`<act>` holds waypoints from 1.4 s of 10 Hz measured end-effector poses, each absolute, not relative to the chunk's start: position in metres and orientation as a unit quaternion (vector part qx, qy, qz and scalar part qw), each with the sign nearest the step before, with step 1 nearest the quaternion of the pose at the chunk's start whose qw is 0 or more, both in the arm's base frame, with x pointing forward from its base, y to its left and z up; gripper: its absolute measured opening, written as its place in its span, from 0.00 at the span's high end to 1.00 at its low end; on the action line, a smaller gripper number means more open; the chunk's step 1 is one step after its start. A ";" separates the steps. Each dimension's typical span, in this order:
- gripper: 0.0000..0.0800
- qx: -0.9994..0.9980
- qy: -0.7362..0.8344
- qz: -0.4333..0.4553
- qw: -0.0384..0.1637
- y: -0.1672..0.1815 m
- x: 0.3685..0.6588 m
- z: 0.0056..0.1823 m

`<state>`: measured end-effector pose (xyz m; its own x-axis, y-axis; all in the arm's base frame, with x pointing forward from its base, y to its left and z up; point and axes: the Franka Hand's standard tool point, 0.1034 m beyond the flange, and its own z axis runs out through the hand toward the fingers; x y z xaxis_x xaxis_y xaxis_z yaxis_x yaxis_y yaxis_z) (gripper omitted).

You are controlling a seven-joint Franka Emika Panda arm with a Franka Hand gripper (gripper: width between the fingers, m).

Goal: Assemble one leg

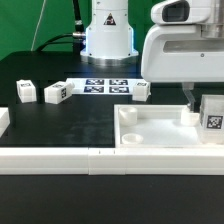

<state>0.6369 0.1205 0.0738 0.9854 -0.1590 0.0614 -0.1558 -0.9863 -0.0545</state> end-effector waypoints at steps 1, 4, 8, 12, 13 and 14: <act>0.64 -0.996 0.082 -0.033 0.025 0.120 0.637 0.074; 0.64 -0.991 0.124 -0.032 0.027 0.119 0.637 0.074; 0.64 -0.932 0.360 -0.027 0.033 0.118 0.636 0.073; 0.64 -0.837 0.546 -0.025 0.036 0.117 0.635 0.074; 0.63 -0.797 0.603 -0.020 0.039 0.116 0.634 0.074; 0.63 -0.768 0.639 -0.017 0.041 0.116 0.634 0.074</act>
Offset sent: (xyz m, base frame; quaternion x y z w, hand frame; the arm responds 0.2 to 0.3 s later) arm 0.0034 -0.0069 -0.0001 -0.0017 -0.0026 0.0037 1.0000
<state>0.6341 0.1159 0.0735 0.1836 -0.9826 -0.0265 -0.9799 -0.1808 -0.0840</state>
